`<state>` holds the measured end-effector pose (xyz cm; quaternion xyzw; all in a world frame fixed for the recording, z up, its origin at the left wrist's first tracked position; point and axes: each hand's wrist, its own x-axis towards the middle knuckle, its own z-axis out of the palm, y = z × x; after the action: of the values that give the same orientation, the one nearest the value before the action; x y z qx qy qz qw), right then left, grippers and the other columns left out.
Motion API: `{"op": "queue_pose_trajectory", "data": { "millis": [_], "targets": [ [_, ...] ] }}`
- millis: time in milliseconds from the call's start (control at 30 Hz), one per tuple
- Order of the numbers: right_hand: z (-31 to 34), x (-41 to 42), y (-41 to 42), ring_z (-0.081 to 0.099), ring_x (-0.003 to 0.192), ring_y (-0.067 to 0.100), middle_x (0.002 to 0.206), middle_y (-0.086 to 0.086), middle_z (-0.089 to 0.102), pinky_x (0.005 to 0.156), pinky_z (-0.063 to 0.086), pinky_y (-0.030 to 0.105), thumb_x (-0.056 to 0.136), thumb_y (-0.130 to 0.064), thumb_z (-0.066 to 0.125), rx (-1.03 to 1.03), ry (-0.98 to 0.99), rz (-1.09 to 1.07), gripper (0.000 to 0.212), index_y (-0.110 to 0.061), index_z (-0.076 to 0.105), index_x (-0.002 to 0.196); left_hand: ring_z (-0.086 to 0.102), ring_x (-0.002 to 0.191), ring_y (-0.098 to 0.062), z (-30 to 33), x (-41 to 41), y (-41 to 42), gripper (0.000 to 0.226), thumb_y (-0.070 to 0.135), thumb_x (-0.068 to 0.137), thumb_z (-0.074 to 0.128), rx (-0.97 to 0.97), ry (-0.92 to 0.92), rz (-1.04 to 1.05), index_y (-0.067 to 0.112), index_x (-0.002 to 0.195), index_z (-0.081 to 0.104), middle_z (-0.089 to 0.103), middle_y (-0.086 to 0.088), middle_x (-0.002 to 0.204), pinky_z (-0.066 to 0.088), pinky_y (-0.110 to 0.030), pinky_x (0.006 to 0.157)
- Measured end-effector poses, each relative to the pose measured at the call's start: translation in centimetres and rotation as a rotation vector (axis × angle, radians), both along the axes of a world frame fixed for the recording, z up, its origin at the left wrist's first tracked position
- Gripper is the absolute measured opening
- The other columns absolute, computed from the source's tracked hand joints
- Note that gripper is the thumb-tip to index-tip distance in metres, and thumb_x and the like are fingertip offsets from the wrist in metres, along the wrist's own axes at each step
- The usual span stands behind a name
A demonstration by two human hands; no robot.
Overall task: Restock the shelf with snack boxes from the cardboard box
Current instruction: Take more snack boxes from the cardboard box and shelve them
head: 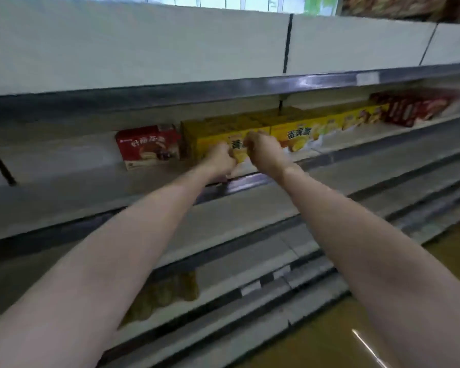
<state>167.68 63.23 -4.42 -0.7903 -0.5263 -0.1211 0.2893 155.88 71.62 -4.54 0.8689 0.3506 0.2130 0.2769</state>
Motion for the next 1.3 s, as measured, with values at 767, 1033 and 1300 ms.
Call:
{"op": "queue_pose_trajectory", "data": {
  "millis": [767,1033,1300],
  "targets": [
    [-26.0,18.0,-50.6,0.058,0.096,0.036,0.103,0.015,0.057,0.079,0.047,0.038,0.091,-0.009,0.053,-0.219,0.444,-0.871,0.013,-0.009,0.062,0.101,0.065,0.083,-0.026,-22.8,29.2,-43.1,0.005,0.013,0.084,0.064,-0.066,0.314,-0.839,0.013,0.080,0.067,0.069,-0.010,0.087,0.055,-0.035,0.076],
    [-30.0,22.3,-61.5,0.057,0.101,0.029,0.109,0.010,0.058,0.088,0.049,0.039,0.094,-0.012,0.053,-0.189,0.602,-1.200,0.015,-0.014,0.061,0.106,0.065,0.088,-0.021,-26.1,38.7,-54.4,0.014,0.010,0.089,0.063,-0.153,0.338,-1.095,0.004,0.099,0.071,0.071,-0.008,0.094,0.052,-0.027,0.075],
    [-31.5,28.4,-66.8,0.059,0.102,0.022,0.110,0.003,0.061,0.091,0.051,0.038,0.093,-0.014,0.059,-0.103,0.717,-1.414,0.014,-0.019,0.062,0.106,0.062,0.088,-0.014,-27.6,47.5,-59.1,0.017,0.016,0.095,0.058,-0.294,0.370,-1.206,0.014,0.111,0.062,0.065,-0.002,0.105,0.044,-0.015,0.057]
  ]
}}
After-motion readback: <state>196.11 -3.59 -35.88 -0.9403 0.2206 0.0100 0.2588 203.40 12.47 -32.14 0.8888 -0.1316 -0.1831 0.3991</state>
